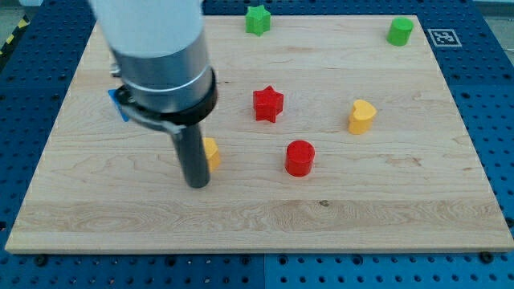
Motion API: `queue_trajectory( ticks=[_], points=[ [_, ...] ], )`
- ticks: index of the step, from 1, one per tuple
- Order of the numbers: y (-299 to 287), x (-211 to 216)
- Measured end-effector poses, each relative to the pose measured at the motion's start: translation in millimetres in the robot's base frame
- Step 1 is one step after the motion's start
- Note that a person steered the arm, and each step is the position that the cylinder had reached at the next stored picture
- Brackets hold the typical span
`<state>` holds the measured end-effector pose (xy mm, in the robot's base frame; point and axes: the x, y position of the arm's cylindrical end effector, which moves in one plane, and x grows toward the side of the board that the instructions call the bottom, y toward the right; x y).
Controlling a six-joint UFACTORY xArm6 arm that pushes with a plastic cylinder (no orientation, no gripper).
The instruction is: Move the yellow hexagon towards the center of the board
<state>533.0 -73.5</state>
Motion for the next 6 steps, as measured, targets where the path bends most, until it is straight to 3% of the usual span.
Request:
queue_trajectory(
  ticks=[2, 5, 6],
  points=[
    [23.6, -20.8],
    [-18.2, -23.1],
    [9.2, -25.5]
  ],
)
